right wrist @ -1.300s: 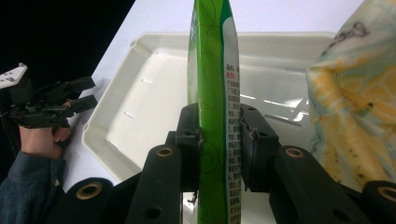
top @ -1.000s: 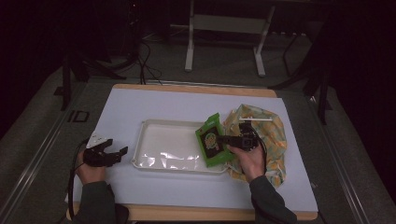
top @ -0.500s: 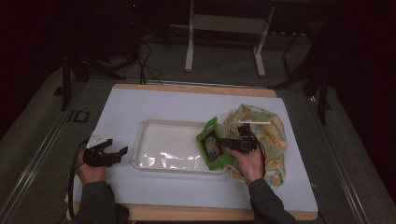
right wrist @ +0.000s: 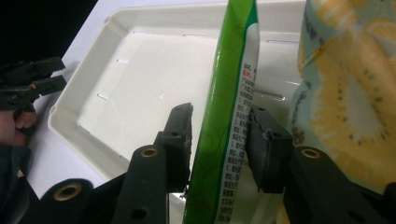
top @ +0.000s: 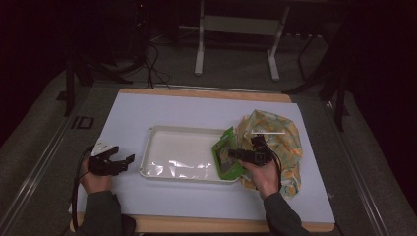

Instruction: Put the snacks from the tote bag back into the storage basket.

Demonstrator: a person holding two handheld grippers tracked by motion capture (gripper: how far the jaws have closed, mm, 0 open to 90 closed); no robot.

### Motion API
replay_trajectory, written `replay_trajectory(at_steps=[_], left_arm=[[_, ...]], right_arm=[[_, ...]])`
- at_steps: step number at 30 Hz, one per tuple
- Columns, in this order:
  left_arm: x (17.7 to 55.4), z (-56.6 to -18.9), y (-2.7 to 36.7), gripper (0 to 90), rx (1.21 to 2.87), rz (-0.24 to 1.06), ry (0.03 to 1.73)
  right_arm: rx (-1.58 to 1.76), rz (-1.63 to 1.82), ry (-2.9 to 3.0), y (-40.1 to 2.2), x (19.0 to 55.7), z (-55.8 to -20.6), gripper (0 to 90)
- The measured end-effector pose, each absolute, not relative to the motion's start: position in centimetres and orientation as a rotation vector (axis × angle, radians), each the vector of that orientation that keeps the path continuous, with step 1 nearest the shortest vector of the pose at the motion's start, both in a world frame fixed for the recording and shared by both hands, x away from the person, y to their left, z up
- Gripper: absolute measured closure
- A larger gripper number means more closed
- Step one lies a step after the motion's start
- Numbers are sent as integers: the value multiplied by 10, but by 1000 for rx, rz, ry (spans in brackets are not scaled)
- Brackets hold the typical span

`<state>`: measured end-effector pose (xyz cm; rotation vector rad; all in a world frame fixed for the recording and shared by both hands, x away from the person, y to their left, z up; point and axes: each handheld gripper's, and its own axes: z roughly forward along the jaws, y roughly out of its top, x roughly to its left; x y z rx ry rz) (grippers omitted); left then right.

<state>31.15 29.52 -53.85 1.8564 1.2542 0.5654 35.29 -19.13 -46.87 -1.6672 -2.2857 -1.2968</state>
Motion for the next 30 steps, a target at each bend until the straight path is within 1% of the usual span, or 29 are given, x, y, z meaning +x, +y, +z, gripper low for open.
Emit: replay_trajectory(at_steps=[8,18,30], left_arm=[[311,-538,295,240,1856,566,1254],[311,-538,295,239,1855,568,1254],[311,-538,295,240,1855,567,1253]], right_arm=[[-1659,-1268,-2312,-192,345,-471,571],[-1645,-1256,-2300,-195,339,-475,558],[-1627,-1254,-2312,-195,337,-474,566]])
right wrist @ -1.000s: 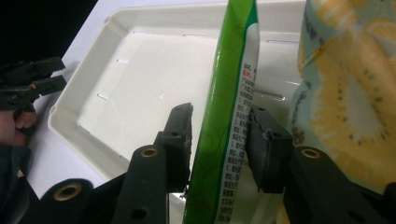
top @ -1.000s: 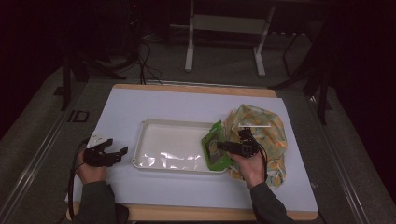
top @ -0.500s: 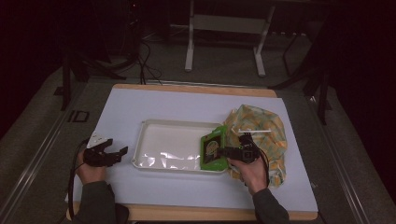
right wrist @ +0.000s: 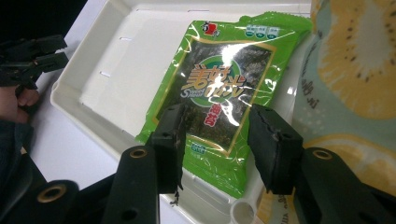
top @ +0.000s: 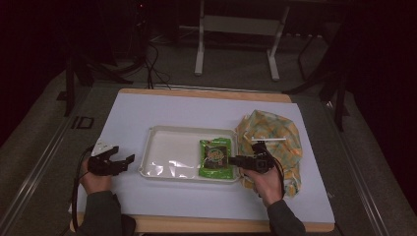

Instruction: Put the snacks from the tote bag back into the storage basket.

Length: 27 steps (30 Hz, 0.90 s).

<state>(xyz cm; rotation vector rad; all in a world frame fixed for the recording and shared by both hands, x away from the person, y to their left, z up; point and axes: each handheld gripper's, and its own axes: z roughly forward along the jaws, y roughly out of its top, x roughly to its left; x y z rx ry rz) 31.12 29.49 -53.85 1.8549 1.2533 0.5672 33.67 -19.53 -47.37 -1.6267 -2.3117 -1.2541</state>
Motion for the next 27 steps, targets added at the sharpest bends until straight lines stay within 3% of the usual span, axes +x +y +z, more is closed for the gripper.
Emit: replay_trajectory(at_steps=[14,27], left_arm=[[311,-538,295,240,1855,569,1253],[311,-538,295,239,1849,574,1256]], right_arm=[[-1608,-1274,-2400,-202,336,-457,667],[-1634,-1336,-2444,-221,336,-432,699]])
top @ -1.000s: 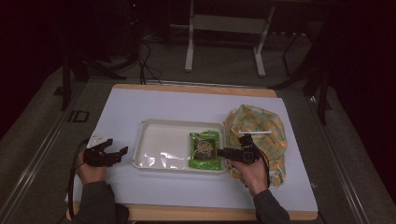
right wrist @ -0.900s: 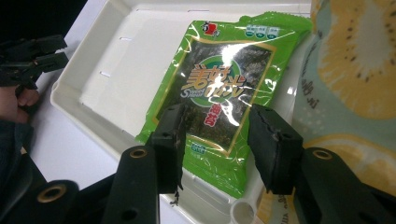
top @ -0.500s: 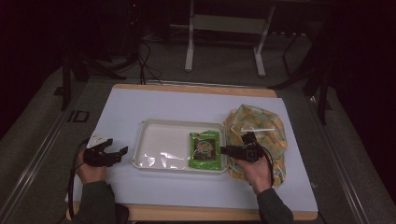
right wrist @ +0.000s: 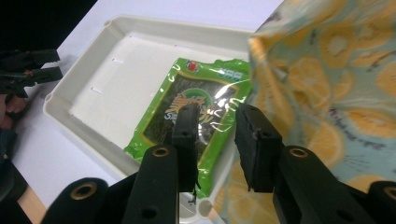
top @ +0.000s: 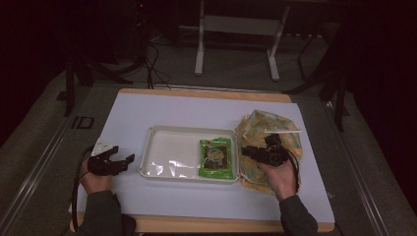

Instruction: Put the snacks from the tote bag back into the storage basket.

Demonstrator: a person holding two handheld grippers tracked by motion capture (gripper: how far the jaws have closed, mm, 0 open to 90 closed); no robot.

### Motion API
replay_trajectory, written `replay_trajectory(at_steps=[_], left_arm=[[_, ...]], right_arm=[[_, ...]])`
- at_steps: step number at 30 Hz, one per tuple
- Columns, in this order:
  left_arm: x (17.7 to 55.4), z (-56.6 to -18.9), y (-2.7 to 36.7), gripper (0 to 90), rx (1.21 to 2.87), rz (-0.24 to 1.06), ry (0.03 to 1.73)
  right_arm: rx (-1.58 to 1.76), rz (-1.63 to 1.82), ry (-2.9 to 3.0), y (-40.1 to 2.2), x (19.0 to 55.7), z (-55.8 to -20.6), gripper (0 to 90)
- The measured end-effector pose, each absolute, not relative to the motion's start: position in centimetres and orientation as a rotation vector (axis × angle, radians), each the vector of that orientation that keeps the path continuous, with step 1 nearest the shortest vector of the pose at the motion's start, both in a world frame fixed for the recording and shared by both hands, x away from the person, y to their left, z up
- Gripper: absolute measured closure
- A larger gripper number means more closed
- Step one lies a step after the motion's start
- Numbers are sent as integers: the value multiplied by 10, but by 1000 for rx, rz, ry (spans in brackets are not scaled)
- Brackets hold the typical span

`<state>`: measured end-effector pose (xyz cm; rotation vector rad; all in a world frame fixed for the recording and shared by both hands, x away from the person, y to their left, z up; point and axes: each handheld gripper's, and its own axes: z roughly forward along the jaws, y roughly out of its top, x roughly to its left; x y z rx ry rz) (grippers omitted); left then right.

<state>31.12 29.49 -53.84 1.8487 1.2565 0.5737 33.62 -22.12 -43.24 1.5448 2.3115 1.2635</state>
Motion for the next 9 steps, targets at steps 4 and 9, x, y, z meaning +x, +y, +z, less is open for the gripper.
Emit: replay_trajectory(at_steps=[4,9], left_arm=[[311,-538,295,239,1848,576,1259],[312,-538,296,215,1842,580,1272]], right_arm=[[1539,1264,2287,-230,335,-426,703],[1549,1296,2221,-247,331,-417,703]])
